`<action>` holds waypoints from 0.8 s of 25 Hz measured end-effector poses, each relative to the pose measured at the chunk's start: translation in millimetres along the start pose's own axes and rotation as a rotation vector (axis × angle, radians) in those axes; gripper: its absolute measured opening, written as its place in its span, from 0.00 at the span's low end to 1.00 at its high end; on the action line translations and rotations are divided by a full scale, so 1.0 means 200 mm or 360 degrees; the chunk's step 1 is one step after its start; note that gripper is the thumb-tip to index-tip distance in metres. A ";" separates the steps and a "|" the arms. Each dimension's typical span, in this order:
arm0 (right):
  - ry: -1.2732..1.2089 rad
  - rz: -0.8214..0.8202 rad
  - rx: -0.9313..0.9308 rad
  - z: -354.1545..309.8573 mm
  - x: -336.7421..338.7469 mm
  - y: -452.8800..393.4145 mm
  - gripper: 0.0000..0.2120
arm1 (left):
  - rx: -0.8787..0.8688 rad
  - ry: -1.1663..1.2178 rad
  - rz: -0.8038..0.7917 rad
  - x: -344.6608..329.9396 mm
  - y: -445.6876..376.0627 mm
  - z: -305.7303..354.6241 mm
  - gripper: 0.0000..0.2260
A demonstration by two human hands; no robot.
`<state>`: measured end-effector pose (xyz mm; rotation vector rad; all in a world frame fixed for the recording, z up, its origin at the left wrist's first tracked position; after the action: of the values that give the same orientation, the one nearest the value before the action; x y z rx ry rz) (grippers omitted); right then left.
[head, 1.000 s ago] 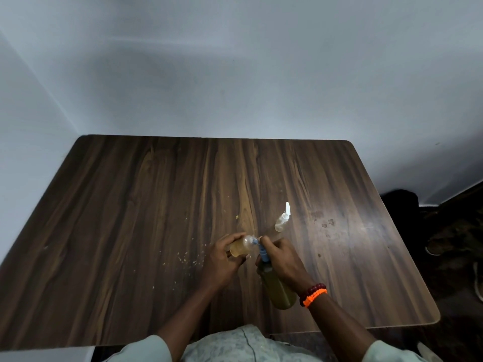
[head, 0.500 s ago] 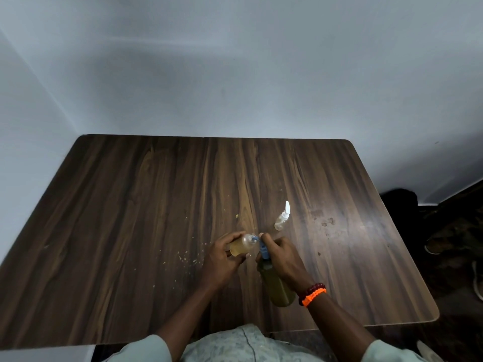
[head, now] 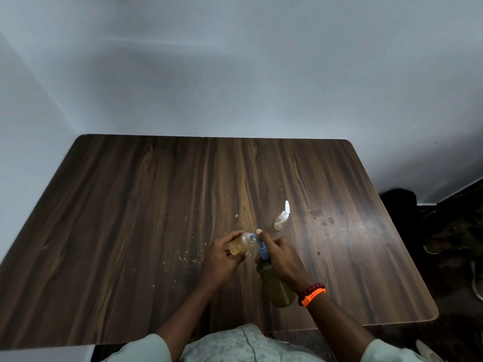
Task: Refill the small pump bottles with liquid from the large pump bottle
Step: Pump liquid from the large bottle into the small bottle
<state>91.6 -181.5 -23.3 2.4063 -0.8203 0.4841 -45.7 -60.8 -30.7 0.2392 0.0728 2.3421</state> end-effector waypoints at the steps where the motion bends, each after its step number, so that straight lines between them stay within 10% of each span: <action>1: -0.0006 0.0010 -0.0004 0.00 0.00 0.00 0.43 | -0.0008 0.0002 0.0008 0.00 0.00 0.00 0.23; 20: 0.0089 -0.0063 -0.0030 -0.01 0.00 -0.01 0.29 | 0.0059 0.0000 -0.0008 0.00 -0.02 -0.02 0.24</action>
<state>92.1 -179.1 -22.5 2.3761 -0.7481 0.5231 -43.9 -58.5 -34.1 0.2567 0.1165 2.3372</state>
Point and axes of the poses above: each hand's wrist, its own y-axis away from the middle knuckle, its own x-axis out of the back of the hand, z = x × y, the point moved 5 cm from there along -y, towards the middle knuckle, and after that the axes turned 8 degrees about y, right-handed, at the moved point
